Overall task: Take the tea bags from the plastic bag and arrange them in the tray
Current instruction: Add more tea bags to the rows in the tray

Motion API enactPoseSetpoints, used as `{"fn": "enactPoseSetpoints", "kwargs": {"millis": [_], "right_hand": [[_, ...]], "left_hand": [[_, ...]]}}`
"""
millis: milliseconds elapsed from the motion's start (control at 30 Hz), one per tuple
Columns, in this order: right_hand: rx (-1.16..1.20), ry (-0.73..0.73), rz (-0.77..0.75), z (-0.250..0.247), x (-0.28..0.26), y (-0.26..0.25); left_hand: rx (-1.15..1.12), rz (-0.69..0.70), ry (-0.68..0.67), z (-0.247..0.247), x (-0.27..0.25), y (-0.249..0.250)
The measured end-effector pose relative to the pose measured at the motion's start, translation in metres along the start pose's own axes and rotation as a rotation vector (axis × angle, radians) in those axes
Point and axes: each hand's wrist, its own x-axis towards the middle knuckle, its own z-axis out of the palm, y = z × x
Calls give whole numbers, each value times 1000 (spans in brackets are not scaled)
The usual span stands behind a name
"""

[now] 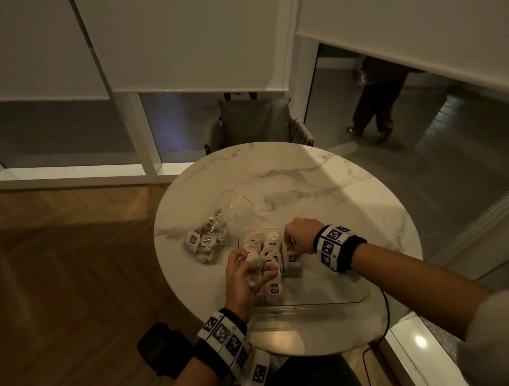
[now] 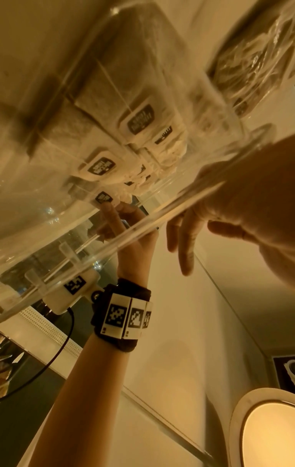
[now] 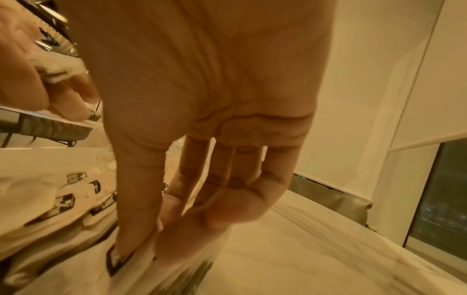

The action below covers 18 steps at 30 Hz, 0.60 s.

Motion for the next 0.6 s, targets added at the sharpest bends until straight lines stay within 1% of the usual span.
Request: {"fn": "enactPoseSetpoints", "kwargs": {"millis": [233, 333, 400, 500, 600], "right_hand": [[26, 13, -16, 7, 4, 2], [68, 24, -17, 5, 4, 5], [118, 57, -22, 0, 2, 7], [320, 116, -51, -8, -6, 9], [665, 162, -159, -10, -22, 1]], "left_hand": [[31, 10, -2, 0, -3, 1], [43, 4, -12, 1, -3, 1], [55, 2, -21, 1, -3, 1], [67, -8, -38, 1, -3, 1], [93, -9, -63, 3, -4, 1]]}}
